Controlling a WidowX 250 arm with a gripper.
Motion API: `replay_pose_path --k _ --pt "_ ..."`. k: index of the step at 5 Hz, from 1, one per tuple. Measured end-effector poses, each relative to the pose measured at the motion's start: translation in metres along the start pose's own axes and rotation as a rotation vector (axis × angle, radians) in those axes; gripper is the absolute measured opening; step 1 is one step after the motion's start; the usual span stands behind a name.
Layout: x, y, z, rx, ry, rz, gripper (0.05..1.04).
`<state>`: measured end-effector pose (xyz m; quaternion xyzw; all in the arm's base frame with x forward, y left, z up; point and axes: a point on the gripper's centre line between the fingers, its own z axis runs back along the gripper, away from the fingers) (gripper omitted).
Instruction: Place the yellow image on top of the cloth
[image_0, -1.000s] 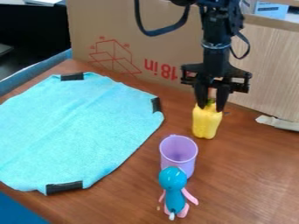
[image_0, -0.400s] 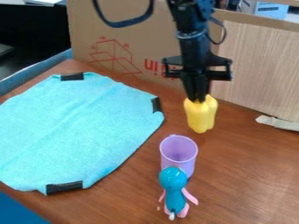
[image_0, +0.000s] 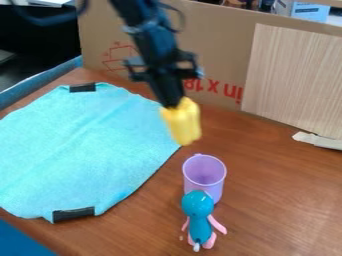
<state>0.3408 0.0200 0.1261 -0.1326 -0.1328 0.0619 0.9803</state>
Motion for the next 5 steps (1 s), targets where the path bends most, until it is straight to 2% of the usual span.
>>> replay_pose_path --k 1,2,3,4,5 --pt "-0.024 0.032 0.030 -0.042 -0.021 0.029 0.090" --pt "-0.046 0.055 0.046 -0.065 -0.009 0.078 0.090" --pt "-0.073 0.062 0.044 -0.031 0.053 0.064 0.090" --pt "-0.089 0.063 0.035 0.044 0.139 0.062 0.090" --pt "-0.097 0.062 0.026 0.094 0.175 0.054 0.090"
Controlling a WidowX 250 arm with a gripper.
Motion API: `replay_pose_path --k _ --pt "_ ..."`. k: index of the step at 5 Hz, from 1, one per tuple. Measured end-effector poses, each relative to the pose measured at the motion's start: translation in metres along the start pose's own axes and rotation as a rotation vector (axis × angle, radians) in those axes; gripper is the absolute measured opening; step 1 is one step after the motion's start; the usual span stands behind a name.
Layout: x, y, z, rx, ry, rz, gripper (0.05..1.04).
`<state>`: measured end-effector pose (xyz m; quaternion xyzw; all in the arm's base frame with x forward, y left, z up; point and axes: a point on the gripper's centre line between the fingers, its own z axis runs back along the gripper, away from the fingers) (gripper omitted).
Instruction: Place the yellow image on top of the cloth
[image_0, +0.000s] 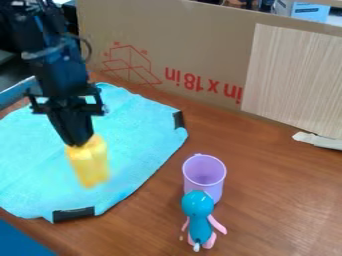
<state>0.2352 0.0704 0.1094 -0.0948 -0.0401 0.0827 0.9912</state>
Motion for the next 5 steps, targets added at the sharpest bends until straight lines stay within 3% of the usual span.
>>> replay_pose_path --k 1,2,4,5 --pt "0.000 -0.009 -0.009 0.025 -0.002 -0.038 0.090" --pt "0.007 -0.013 -0.001 0.029 -0.085 -0.061 0.090" --pt "0.010 0.002 -0.005 0.043 -0.189 -0.075 0.090" --pt "0.009 0.005 -0.006 0.061 -0.185 -0.068 0.090"
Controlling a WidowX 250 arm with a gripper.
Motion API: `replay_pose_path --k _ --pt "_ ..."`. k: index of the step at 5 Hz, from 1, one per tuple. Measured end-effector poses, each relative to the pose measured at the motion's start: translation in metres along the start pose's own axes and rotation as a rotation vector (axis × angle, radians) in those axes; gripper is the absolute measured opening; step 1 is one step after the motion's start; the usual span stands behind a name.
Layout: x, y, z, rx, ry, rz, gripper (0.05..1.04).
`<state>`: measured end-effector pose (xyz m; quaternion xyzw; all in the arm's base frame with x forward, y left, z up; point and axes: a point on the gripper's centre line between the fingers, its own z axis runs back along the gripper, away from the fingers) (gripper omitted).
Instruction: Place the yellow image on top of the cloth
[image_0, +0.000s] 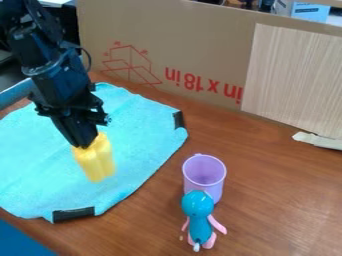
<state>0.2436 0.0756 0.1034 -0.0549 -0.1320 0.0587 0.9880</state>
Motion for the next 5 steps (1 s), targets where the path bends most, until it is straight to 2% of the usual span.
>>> replay_pose_path --k 2,5 --pt "-0.008 0.006 -0.001 0.036 0.056 0.047 0.090" --pt "-0.002 0.022 -0.022 0.152 -0.028 0.074 0.112"
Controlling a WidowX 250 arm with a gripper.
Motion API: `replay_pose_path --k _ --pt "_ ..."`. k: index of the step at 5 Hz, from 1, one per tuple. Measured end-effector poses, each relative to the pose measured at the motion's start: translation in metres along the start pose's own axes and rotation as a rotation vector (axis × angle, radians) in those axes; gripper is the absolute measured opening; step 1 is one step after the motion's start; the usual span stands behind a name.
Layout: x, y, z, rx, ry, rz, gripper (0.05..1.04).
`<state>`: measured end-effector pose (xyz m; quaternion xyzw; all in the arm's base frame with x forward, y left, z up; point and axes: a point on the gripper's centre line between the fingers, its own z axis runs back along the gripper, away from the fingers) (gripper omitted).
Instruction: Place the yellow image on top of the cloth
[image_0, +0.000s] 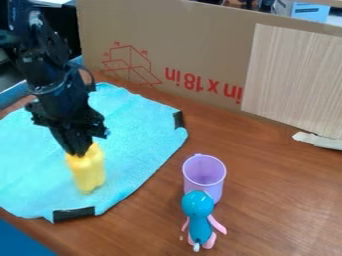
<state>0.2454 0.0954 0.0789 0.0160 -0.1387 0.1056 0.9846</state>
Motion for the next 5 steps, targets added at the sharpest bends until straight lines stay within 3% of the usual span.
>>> replay_pose_path --k 1,2,3,4,5 --pt "-0.001 0.001 -0.002 0.007 0.003 0.025 0.294" --pt "-0.008 -0.006 0.002 -0.080 0.054 0.042 0.575" --pt "-0.007 -0.020 0.015 -0.174 0.065 0.028 0.869" --pt "0.000 -0.029 0.037 -0.235 0.038 -0.010 1.005" --pt "0.007 -0.037 0.075 -0.324 0.014 -0.025 1.000"
